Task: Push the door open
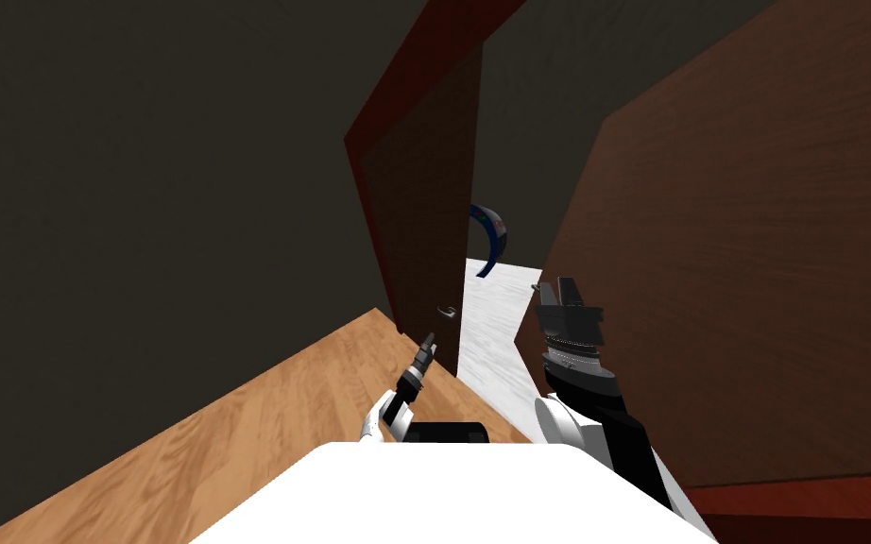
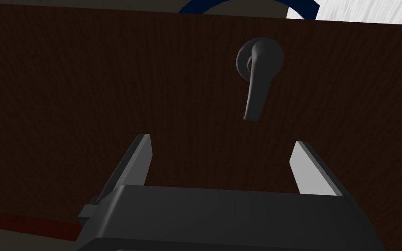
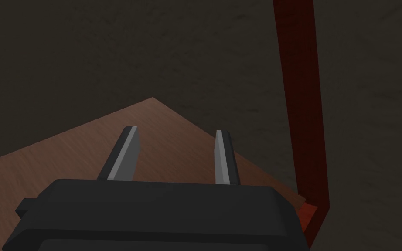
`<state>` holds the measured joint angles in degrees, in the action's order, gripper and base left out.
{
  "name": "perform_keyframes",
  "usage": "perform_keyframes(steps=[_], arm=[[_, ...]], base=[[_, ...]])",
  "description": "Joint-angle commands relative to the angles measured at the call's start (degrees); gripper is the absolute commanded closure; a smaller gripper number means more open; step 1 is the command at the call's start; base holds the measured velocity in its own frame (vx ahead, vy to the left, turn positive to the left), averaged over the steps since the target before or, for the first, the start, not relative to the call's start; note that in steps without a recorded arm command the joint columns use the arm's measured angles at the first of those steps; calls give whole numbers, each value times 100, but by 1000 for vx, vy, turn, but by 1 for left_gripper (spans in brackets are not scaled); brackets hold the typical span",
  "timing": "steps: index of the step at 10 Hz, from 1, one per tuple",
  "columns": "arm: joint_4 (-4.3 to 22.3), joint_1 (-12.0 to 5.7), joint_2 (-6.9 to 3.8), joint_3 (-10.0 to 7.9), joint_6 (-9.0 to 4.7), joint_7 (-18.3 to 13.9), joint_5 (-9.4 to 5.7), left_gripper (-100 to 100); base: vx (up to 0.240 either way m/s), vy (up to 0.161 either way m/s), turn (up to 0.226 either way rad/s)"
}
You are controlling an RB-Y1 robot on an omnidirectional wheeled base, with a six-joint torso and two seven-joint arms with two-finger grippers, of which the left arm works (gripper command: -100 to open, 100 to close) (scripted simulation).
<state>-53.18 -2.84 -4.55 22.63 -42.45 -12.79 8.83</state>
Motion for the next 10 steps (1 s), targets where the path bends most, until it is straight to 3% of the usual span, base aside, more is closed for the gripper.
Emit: perform_keyframes(steps=[1, 5, 6, 10], arm=[[193, -74, 39, 23, -60, 7, 18, -100], [781, -306, 102, 165, -212, -30, 107, -100], [781, -306, 102, 165, -212, -30, 107, -100], [1234, -486, 166, 274, -328, -59, 175, -100]], base=[[97, 42, -12], [93, 50, -21], [121, 61, -13], [90, 47, -16]])
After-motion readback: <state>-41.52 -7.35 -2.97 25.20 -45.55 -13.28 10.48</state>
